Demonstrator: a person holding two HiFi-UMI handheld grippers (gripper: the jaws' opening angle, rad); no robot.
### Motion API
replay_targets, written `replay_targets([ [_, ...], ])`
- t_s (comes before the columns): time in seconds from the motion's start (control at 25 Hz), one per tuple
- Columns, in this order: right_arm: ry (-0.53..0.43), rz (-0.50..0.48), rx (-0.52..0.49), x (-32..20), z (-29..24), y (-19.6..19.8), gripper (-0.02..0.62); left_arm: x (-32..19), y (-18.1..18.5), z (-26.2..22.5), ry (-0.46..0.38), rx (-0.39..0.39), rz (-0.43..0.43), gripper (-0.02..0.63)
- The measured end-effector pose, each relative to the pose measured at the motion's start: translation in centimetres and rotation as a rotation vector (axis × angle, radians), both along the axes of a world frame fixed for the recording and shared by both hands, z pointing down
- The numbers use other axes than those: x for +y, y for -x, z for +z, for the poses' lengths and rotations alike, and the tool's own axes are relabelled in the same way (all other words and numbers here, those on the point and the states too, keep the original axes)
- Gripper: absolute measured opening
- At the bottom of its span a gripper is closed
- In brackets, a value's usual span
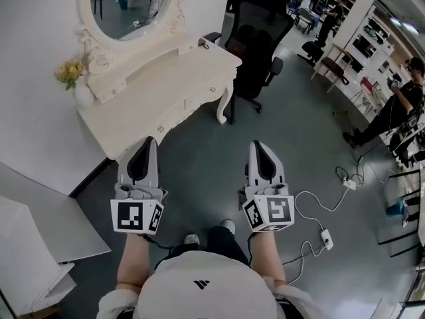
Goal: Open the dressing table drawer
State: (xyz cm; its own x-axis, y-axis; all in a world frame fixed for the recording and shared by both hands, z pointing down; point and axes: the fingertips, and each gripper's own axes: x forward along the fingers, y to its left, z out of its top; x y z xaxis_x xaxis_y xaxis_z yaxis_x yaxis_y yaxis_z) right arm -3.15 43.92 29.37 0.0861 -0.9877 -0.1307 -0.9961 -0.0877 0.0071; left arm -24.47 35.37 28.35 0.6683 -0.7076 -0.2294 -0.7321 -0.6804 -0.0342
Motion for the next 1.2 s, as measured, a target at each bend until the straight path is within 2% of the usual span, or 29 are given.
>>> replay_targets([
  [0.36, 0.010, -0.007, 0.012, -6.0, 0.5, -2.2, -0.002, -6.3, -2.1, 0.0, 0.001, 0.018, -0.022, 0.007],
  [0.96, -0.034, -0.108, 0.025, -21.7, -2.2, -11.3, -0.003, -19.3, -10.9, -3.0, -0.061, 0.032, -0.098, 0.006],
  [1.2, -0.036, -0.143, 0.029, -26.3, -1.9, -15.1, -0.003, -23.4, -14.9, -2.9, -0.065, 0.047, -0.123, 0.006],
])
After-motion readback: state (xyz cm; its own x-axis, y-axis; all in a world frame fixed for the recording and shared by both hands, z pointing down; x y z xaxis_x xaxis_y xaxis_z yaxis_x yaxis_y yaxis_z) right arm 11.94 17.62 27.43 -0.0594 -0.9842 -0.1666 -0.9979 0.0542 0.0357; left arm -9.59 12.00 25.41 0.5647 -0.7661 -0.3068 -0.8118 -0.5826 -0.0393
